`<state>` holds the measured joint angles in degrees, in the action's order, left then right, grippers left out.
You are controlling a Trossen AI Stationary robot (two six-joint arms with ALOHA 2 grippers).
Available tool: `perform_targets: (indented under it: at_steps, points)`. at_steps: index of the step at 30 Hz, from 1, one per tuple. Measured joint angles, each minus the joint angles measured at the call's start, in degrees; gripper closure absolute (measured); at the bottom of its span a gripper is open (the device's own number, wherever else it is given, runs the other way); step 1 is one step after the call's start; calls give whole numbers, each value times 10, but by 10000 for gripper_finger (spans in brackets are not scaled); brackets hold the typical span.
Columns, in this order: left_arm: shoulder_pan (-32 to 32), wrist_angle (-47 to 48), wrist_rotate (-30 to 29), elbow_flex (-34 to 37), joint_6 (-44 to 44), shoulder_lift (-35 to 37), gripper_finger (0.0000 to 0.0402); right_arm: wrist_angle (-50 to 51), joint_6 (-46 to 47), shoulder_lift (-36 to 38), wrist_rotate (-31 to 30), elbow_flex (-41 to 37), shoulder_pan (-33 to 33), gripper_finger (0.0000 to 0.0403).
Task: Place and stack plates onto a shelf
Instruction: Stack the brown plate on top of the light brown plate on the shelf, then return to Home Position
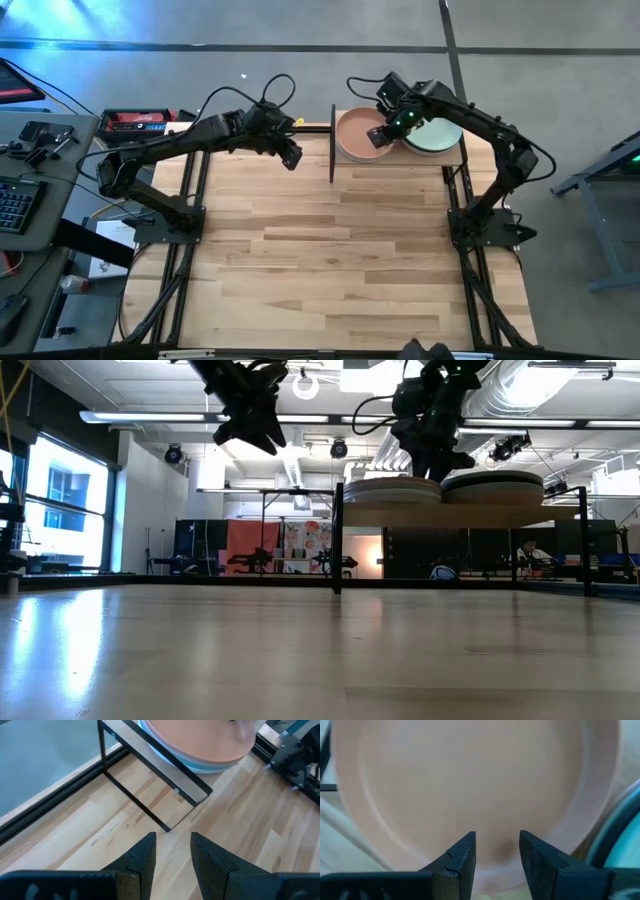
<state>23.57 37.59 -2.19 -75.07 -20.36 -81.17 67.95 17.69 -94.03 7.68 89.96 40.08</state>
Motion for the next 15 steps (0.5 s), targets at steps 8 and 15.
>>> perform_targets:
  at_steps: [8, 15]
  points:
    - [-6, 7, 47, 0, 0, 20, 291, -39, -24, 41, 35, 0, -2, 274]
    - [-57, 17, 45, 0, 33, 63, 291, -61, -62, 88, 28, 0, -39, 274]
